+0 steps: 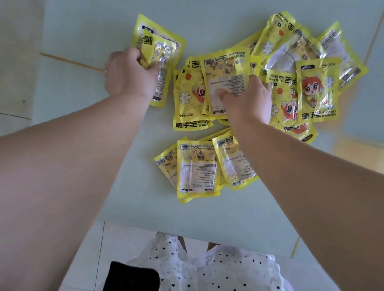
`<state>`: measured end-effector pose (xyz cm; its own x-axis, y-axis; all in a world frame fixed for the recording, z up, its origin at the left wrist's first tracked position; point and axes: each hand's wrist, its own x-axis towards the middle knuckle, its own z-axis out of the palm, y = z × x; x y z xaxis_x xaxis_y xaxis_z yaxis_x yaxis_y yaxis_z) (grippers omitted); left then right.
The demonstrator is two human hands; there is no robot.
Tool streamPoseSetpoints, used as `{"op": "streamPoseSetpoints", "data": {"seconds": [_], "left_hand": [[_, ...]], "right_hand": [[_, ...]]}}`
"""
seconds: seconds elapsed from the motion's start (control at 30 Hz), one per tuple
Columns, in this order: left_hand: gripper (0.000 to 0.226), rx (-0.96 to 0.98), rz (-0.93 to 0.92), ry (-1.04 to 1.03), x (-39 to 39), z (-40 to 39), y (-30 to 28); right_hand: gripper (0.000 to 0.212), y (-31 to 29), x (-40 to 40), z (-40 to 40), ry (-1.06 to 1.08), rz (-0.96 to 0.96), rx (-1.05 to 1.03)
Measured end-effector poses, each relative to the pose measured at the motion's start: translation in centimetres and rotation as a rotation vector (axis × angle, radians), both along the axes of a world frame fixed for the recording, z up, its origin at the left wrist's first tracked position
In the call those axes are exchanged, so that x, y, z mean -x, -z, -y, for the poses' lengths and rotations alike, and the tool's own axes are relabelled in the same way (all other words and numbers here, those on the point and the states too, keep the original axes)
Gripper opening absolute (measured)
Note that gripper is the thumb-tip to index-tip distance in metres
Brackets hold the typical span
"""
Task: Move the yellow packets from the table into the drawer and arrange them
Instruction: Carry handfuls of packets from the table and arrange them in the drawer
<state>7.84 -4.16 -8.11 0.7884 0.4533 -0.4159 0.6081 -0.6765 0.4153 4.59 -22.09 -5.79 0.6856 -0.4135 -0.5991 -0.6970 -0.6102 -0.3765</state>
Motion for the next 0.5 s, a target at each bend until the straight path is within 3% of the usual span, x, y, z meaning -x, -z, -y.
{"op": "streamPoseSetpoints", "data": {"seconds": [0.23,0.37,0.47,0.5], "left_hand": [[0.029,0.005,0.07,-0.02,0.7,-0.2,-1.1],[0.063,0.22,0.014,-0.192,1.6,-0.6,-1.9],[0.022,0.247,-0.017,-0.233,2.0,-1.4,-2.5],[0.025,0.264,-0.027,-0.258,2.1,-1.7,-3.0]], "right_hand": [[0.062,-0.5,0.2,0.6,0.129,0.145,-0.075],[0.072,-1.2,0.8,1.4,0.225,0.196,-0.172],[0.079,-2.1,0.8,2.8,0.31,0.185,-0.263],[0.08,-2.5,0.7,3.4,0.341,0.19,-0.288]]}}
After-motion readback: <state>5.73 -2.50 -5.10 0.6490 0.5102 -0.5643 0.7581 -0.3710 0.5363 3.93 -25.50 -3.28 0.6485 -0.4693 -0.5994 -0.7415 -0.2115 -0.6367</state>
